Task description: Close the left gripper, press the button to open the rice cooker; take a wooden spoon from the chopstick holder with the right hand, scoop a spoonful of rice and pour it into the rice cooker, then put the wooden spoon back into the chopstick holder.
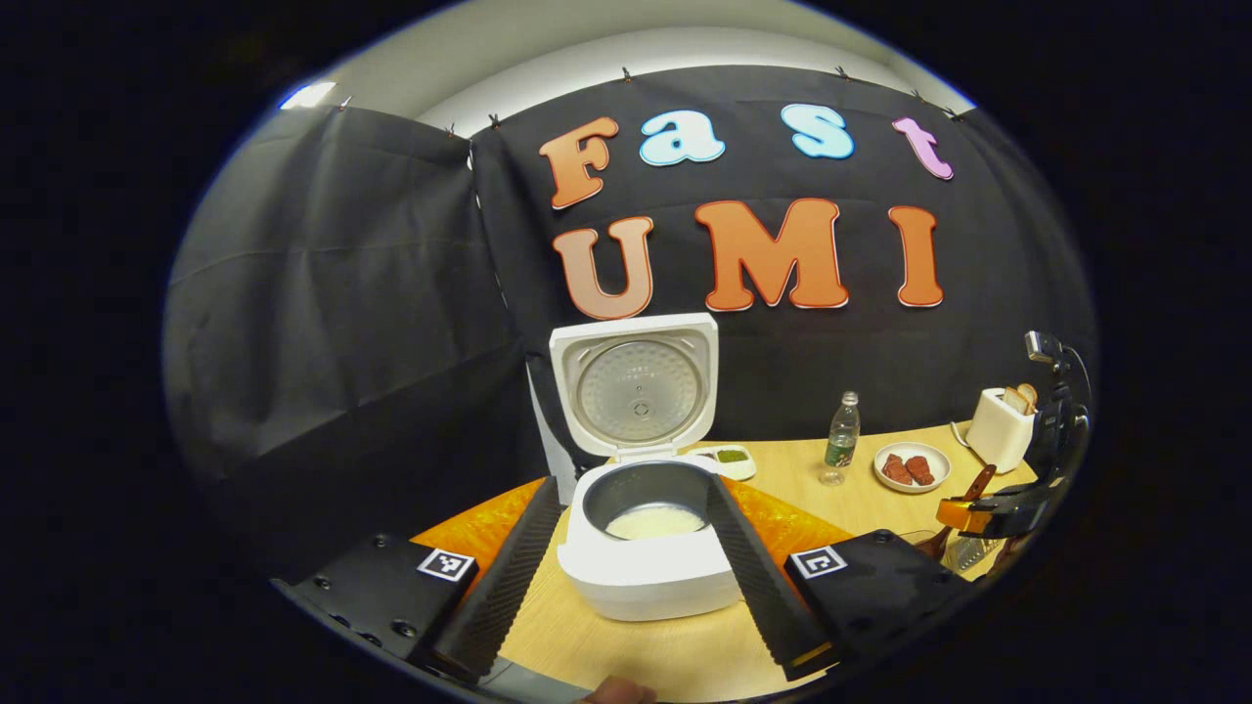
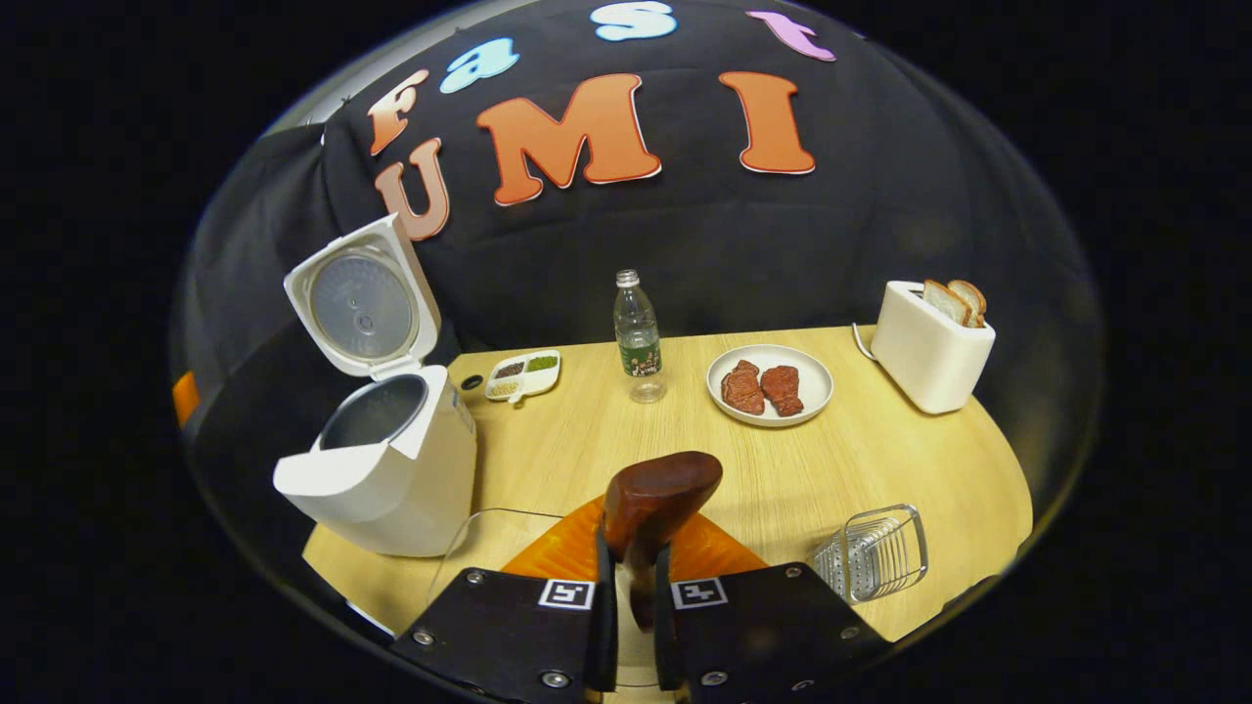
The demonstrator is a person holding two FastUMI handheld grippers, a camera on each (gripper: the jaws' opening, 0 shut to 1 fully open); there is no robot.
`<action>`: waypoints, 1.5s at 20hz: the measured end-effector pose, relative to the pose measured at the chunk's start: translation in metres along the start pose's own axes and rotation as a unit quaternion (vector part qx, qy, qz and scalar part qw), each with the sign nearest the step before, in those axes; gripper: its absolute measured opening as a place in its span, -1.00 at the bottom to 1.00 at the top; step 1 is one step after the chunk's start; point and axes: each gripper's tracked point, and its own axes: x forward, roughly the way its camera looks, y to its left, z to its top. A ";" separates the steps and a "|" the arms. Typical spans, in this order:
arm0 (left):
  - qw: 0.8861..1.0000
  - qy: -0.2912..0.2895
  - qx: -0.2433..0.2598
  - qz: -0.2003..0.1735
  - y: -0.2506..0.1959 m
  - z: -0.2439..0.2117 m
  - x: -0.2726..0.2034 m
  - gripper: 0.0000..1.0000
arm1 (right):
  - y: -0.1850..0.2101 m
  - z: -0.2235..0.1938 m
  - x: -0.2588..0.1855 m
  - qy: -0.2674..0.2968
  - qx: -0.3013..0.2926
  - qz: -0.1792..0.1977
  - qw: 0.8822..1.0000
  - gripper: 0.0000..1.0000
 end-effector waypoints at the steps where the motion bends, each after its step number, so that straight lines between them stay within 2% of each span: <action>1: 1.000 0.003 0.000 0.003 0.005 -0.003 0.000 0.94 | 0.001 0.000 0.003 -0.005 -0.007 -0.005 1.000 -0.70; 7: 1.000 0.026 0.009 0.007 0.017 -0.016 0.005 0.94 | 0.008 -0.009 0.014 -0.055 -0.083 -0.057 0.993 -0.72; 8: 0.999 0.030 0.012 0.007 0.018 -0.017 0.006 1.00 | 0.011 -0.011 0.013 -0.064 -0.094 -0.063 0.992 -0.72; 10: 0.999 0.035 0.016 0.006 0.019 -0.021 0.007 0.94 | 0.017 -0.019 0.010 -0.078 -0.110 -0.067 0.989 -0.73; 12: 0.999 0.040 0.021 0.004 0.018 -0.025 0.008 1.00 | 0.028 -0.027 0.005 -0.090 -0.123 -0.056 0.987 -0.76; 13: 0.999 0.043 0.022 0.002 0.017 -0.026 0.010 0.94 | 0.034 -0.035 0.004 -0.084 -0.122 -0.046 0.988 -0.77; 15: 0.998 0.050 0.024 -0.002 0.017 -0.029 0.012 1.00 | 0.037 -0.048 0.002 -0.076 -0.105 -0.039 0.991 -0.77; 17: 0.998 0.051 0.027 -0.006 0.015 -0.028 0.016 0.94 | 0.036 -0.049 0.003 -0.072 -0.084 -0.040 0.993 -0.77; 18: 0.998 0.050 0.030 -0.010 0.014 -0.027 0.016 1.00 | 0.036 -0.048 0.004 -0.069 -0.067 -0.039 0.995 -0.77; 21: 0.998 0.045 0.038 -0.015 0.012 -0.025 0.018 0.94 | 0.040 -0.049 0.006 -0.045 0.000 -0.028 0.999 -0.77; 27: 0.998 0.055 0.023 -0.016 0.017 -0.036 0.023 1.00 | 0.048 -0.049 0.007 -0.031 0.020 -0.033 0.999 -0.77; 30: 0.998 0.055 0.024 -0.015 0.024 -0.037 0.028 1.00 | 0.062 -0.051 0.010 -0.012 0.069 -0.016 0.997 -0.78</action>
